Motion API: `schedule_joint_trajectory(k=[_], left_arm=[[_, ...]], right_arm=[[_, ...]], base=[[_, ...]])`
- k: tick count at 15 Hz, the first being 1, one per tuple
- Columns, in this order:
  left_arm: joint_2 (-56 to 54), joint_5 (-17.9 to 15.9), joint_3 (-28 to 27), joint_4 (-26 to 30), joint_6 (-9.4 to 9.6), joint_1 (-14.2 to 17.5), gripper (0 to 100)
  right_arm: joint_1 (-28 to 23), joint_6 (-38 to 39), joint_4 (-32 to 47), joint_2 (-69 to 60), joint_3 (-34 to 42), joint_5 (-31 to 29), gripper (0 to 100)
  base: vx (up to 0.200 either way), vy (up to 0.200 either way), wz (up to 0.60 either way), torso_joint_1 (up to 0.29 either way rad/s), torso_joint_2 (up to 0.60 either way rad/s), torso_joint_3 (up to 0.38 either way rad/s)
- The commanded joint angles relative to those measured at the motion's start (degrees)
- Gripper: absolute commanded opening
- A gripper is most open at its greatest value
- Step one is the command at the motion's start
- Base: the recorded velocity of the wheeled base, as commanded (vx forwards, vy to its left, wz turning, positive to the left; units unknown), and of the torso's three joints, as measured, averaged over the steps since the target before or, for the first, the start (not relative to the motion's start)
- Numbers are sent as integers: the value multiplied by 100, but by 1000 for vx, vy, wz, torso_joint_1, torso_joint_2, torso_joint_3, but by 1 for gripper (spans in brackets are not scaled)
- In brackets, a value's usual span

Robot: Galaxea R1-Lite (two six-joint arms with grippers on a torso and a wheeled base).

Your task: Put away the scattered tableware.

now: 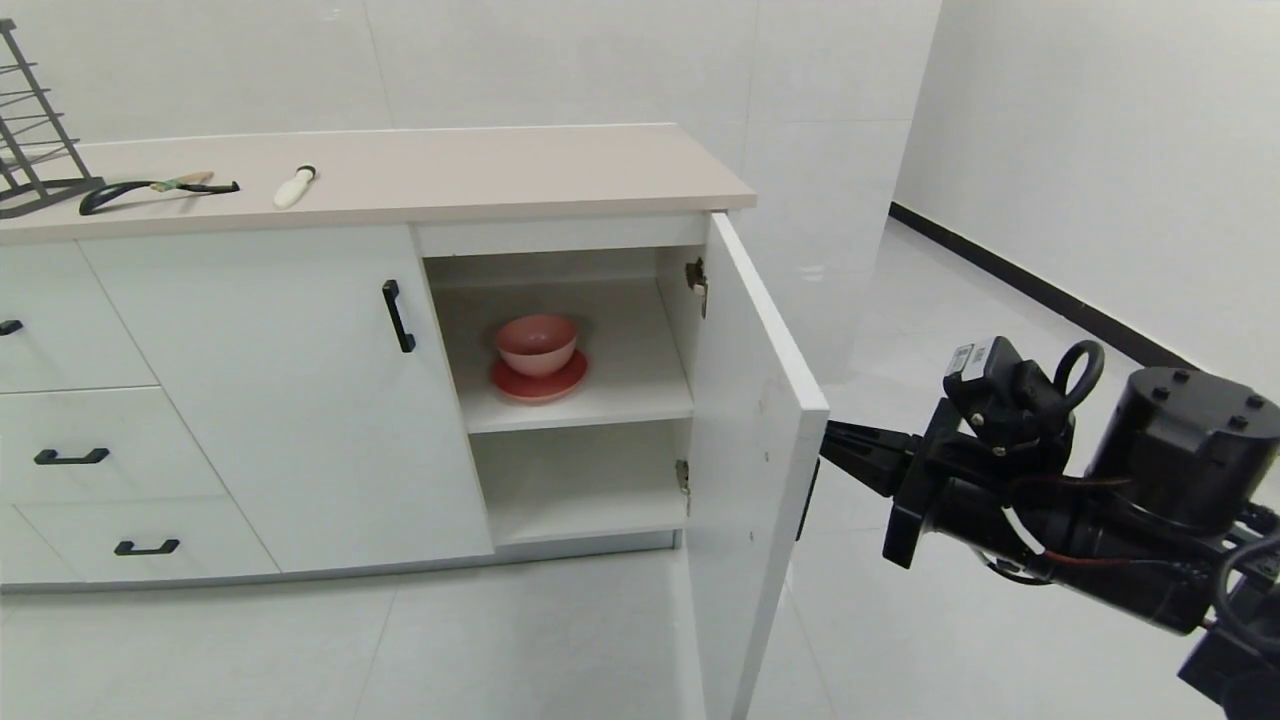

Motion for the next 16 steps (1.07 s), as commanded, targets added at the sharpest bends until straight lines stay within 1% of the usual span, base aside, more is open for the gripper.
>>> schedule_joint_trajectory(k=[1,4,8,12,16], left_arm=[[0,2,0,-4,-19,2,100],[0,2,0,-4,-28,2,100],[0,2,0,-4,-28,2,100],[0,2,0,-4,-28,2,100],[0,2,0,-4,-28,2,100]], right_arm=[[110,2,-10,107,-128,-3,0],[242,11,-36,283,-339,-3,0],[251,-6,-36,643,-735,-3,0],[286,-6,-45,880,-919,6,0],[295,29,-353,1153,-1051,6,0]], base=[[0,0,0,0,0,0],[0,0,0,0,0,0],[0,0,0,0,0,0],[0,0,0,0,0,0],[0,0,0,0,0,0]])
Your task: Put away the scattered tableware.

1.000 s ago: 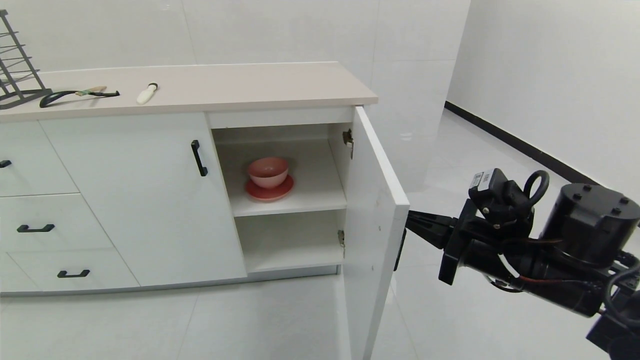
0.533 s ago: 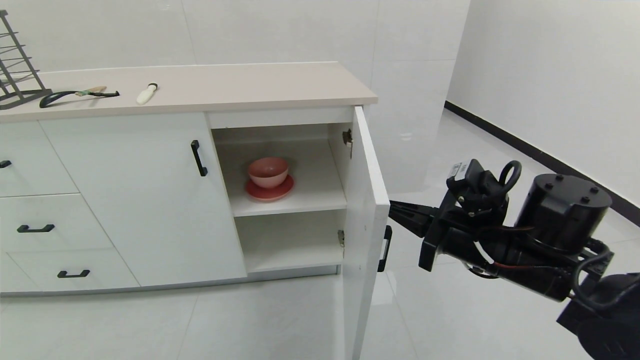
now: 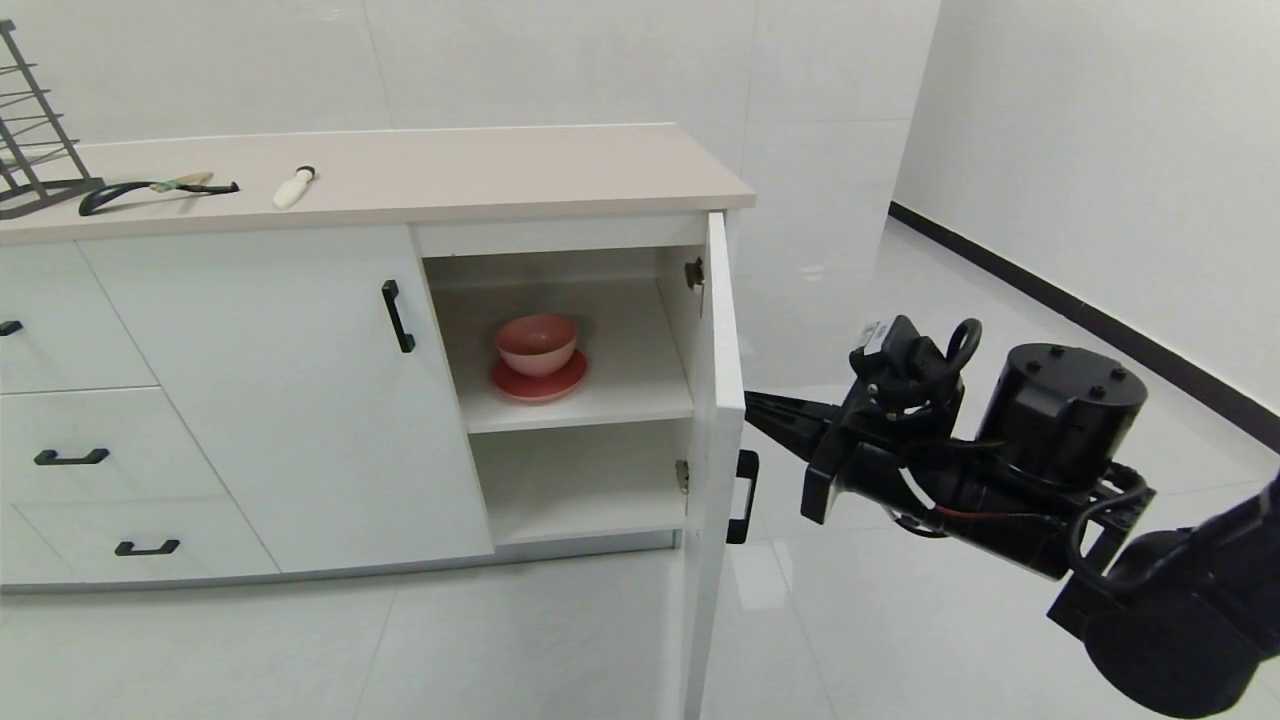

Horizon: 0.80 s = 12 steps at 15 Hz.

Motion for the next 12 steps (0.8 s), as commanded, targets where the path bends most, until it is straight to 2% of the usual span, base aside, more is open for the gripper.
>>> schedule_joint_trajectory(k=[1,12], left_arm=[[0,2,0,-4,-4,1,100],[0,19,0,-4,-12,1,100]], right_arm=[[11,7,-21,196,-162,3,0],[257,7,-364,960,-557,56,0]], base=[[0,0,0,0,0,0],[0,0,0,0,0,0]])
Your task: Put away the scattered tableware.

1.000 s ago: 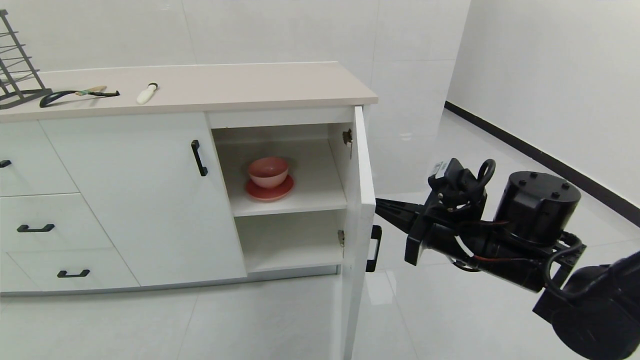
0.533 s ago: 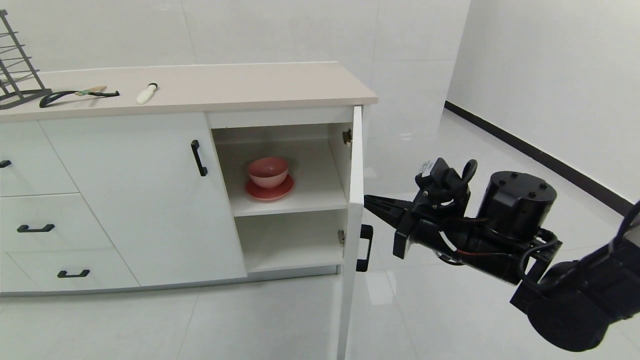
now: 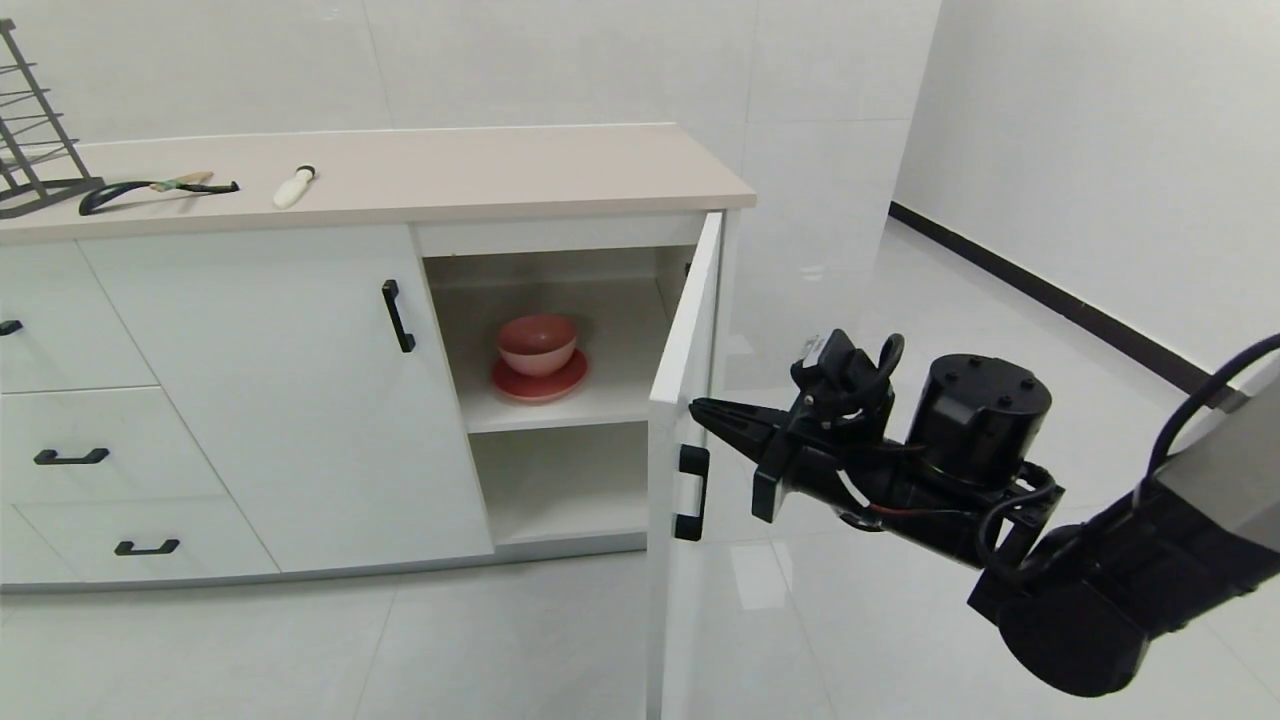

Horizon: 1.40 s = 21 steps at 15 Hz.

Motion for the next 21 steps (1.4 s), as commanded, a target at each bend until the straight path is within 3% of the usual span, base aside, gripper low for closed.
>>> schedule_joint_trajectory(k=[1,14,21], left_arm=[[0,2,0,-4,-1,1,100],[0,2,0,-4,-1,1,100],[9,2,0,-4,-1,1,100]], right_arm=[[56,-10,-4,218,-125,-1,0],[47,-1,-4,956,-1039,131,0],[29,-10,-13,1035,-1039,140,0]], base=[[0,0,0,0,0,0],[0,0,0,0,0,0],[0,0,0,0,0,0]])
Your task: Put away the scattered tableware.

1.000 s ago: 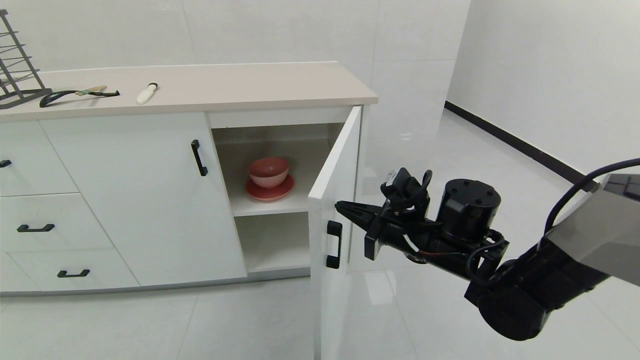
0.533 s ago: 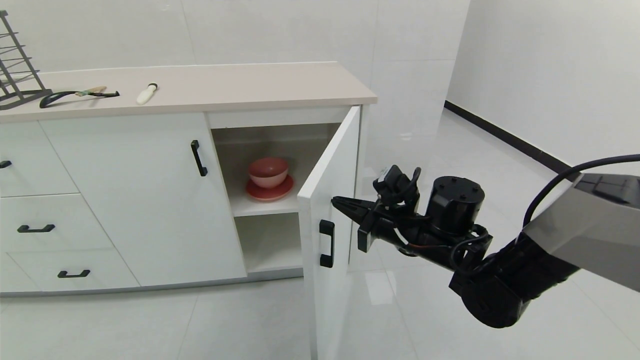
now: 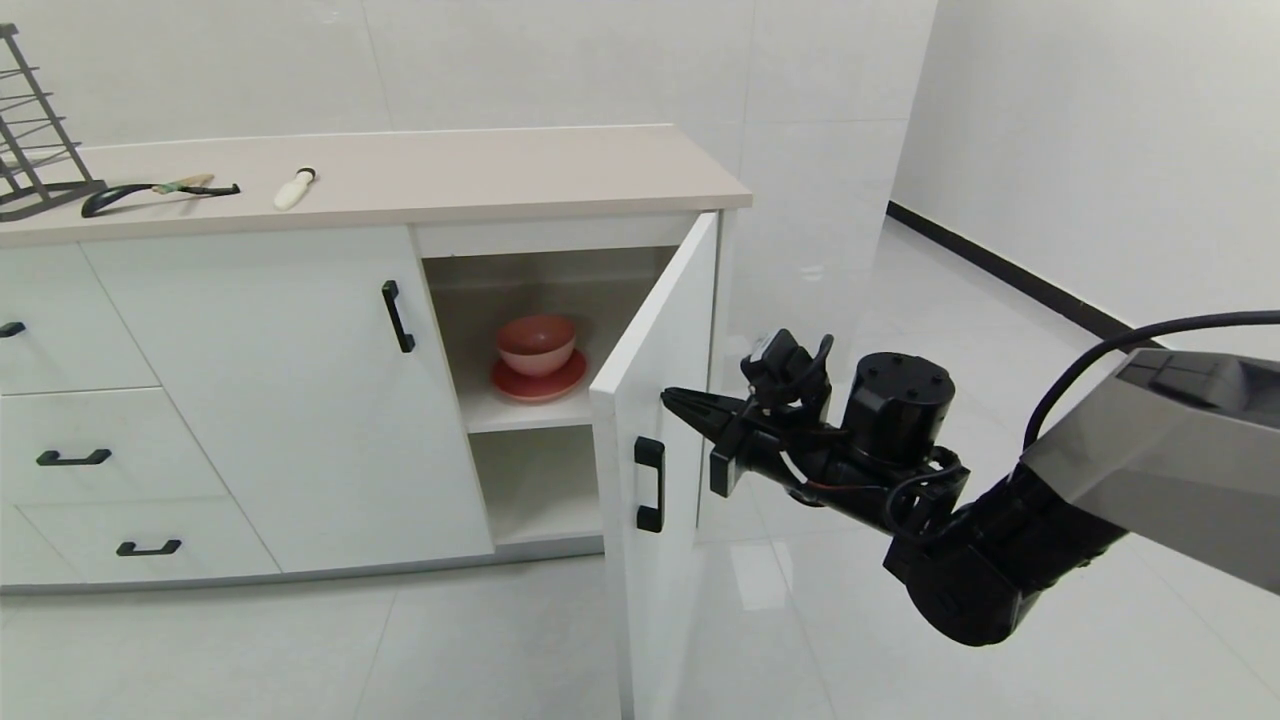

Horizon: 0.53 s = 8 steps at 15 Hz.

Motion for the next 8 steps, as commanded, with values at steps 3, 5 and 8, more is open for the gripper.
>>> schedule_joint_trajectory(k=[3,5,8], left_arm=[[0,3,0,-2,-1,1,100],[0,3,0,-2,-1,1,100],[0,12,0,-2,-1,1,100]], right_arm=[[-67,-23,19,-57,311,19,0],[-182,-14,-166,-118,486,1,0],[-340,-14,-219,-118,486,1,0]], base=[[0,0,0,0,0,0],[-100,0,0,4,4,1],[-133,133,0,3,6,-3]])
